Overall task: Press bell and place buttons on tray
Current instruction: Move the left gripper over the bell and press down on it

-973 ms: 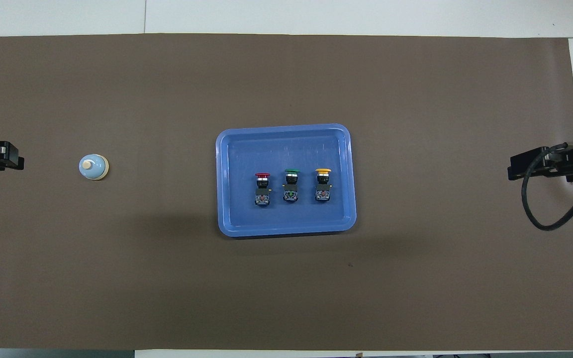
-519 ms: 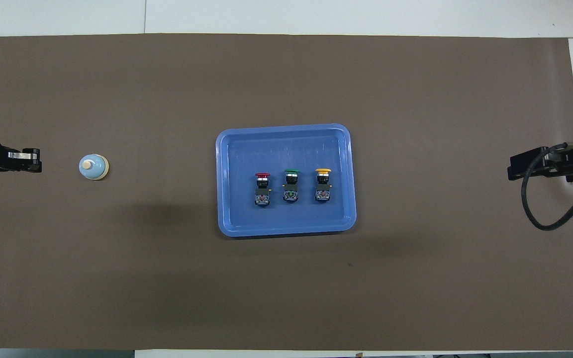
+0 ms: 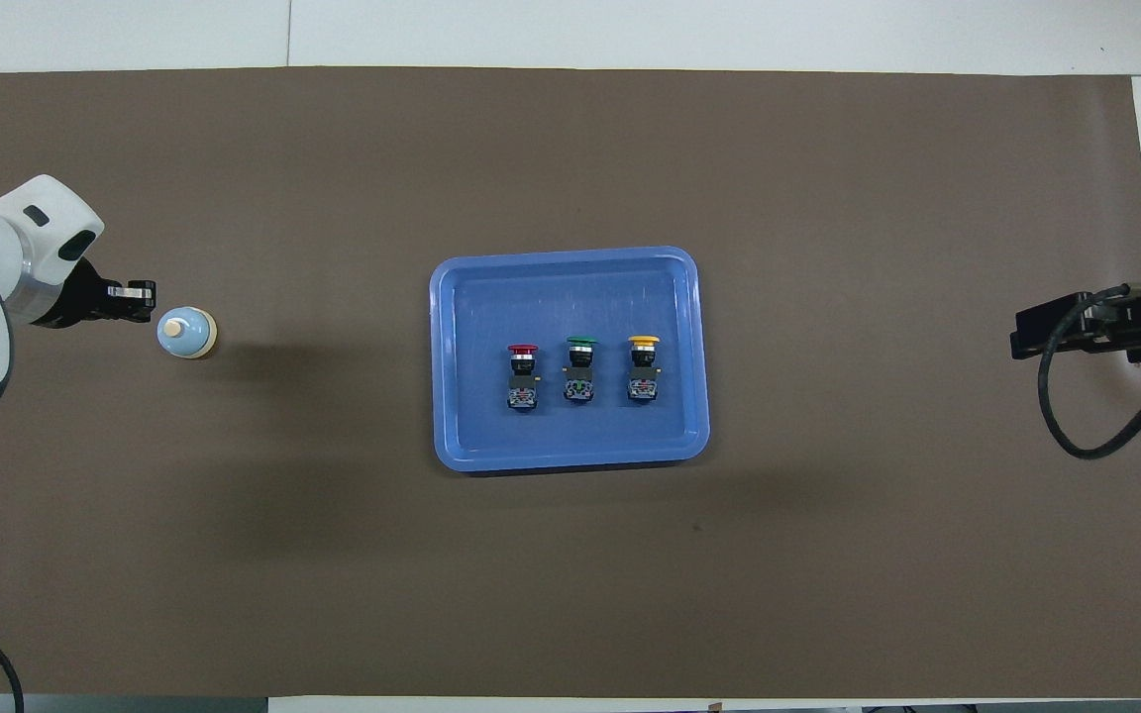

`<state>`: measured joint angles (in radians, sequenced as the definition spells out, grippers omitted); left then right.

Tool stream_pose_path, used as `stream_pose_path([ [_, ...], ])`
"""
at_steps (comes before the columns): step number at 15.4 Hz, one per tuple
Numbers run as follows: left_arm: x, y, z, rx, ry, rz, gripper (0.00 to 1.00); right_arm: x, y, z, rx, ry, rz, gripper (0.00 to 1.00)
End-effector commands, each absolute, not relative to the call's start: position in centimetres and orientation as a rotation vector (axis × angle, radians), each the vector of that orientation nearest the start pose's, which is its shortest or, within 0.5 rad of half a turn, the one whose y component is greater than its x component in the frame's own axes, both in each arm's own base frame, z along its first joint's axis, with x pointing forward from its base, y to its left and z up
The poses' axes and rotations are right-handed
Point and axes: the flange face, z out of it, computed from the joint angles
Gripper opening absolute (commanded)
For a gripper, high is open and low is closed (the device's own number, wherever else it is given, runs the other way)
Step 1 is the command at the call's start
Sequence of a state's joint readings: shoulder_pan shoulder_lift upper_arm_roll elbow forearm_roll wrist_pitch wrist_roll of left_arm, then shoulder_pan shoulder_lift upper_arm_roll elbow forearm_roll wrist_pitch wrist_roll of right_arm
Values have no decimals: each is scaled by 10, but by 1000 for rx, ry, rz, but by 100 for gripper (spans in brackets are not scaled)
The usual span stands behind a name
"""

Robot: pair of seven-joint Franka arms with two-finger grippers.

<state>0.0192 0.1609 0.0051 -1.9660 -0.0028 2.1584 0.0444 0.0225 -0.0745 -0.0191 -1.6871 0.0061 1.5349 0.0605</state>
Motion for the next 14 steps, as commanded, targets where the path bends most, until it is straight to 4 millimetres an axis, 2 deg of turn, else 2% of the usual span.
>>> stream_pose_path([
  [1, 595, 18, 378, -3126, 32, -90, 0, 525, 1, 607, -3136, 65, 137, 100],
  [3, 595, 21, 372, -3126, 23, -95, 0, 525, 1, 607, -3136, 65, 137, 100],
  [10, 572, 20, 333, -3128, 27, -71, 0, 525, 1, 607, -3136, 65, 137, 100],
  [12, 577, 21, 339, -3126, 28, -66, 0, 525, 1, 607, -3136, 65, 137, 100],
  [14, 585, 22, 355, -3127, 27, -33, 0, 525, 1, 607, -3136, 65, 137, 100],
])
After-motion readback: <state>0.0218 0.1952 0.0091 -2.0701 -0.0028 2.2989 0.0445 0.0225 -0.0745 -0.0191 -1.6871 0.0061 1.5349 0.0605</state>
